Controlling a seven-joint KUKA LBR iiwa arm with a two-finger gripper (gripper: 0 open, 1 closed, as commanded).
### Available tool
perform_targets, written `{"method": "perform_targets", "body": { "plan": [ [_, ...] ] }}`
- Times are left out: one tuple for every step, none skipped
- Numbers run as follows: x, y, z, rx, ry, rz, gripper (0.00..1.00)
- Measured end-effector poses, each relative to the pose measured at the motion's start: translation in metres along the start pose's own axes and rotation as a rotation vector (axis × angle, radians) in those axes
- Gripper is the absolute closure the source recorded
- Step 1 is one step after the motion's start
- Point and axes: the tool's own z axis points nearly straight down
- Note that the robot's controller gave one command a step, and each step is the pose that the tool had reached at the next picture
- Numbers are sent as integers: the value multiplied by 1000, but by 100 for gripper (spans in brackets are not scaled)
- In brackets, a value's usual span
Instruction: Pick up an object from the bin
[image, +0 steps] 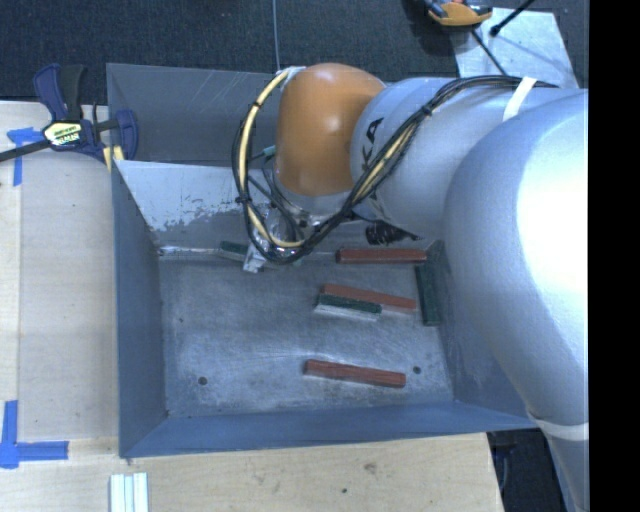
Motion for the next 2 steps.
{"method": "perform_targets", "body": {
  "plan": [
    [0, 0, -33, -1, -1, 0, 100],
    [-1, 0, -31, 0, 0, -1, 100]
  ]
}}
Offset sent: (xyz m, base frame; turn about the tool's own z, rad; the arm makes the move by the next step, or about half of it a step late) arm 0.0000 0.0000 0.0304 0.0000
